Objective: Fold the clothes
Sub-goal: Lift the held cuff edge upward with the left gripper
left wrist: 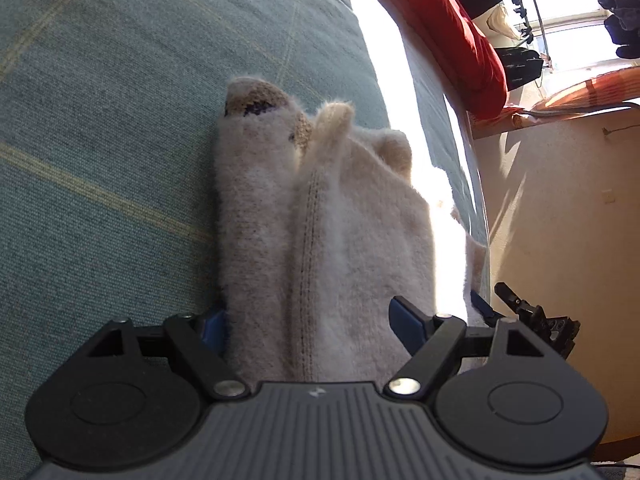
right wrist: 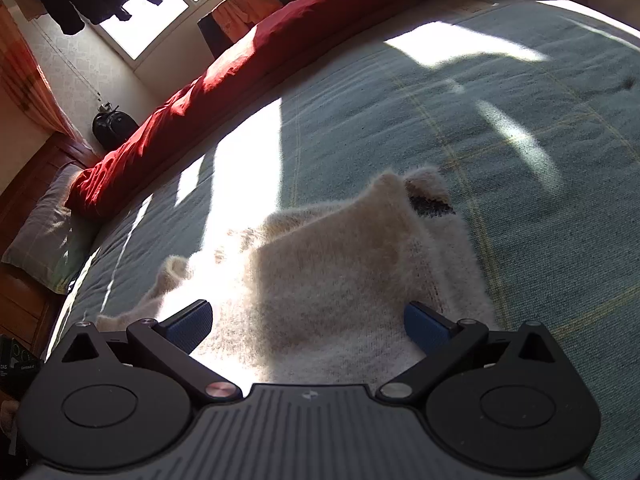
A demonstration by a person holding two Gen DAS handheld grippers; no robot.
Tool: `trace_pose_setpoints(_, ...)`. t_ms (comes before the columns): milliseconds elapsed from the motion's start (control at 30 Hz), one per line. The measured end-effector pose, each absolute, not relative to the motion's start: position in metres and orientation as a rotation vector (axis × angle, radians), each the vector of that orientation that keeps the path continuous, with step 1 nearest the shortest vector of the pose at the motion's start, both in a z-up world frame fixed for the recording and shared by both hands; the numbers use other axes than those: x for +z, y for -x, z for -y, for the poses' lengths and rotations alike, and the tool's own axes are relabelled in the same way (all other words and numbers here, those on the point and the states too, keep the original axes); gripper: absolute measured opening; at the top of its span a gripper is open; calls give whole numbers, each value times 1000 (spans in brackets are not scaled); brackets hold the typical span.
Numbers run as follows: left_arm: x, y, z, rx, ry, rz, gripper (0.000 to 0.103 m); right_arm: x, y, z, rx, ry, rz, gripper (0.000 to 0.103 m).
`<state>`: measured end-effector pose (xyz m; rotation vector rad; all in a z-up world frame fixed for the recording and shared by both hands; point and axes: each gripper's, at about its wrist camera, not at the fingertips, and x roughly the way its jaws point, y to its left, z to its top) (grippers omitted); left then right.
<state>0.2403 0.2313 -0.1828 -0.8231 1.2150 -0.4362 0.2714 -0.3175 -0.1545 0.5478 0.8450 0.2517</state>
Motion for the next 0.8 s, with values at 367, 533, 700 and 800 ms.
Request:
trace_pose_setpoints(367, -192, -274, -233, -430, 839, -1205, 80, -154, -273, 315, 250, -534, -856, 103)
trace_pose_setpoints(533, -197, -253, -238, -497, 890, -1171, 79, -155, -272, 316, 258, -533, -850, 103)
trace_pose_setpoints(700, -206, -231, -245, -541, 939, -1161, 75, -156, -272, 318, 268, -537, -846, 103)
trace_pose_setpoints(800, -207, -244, -246, -519, 936, -1153, 71, -156, -273, 315, 261, -529, -847, 103)
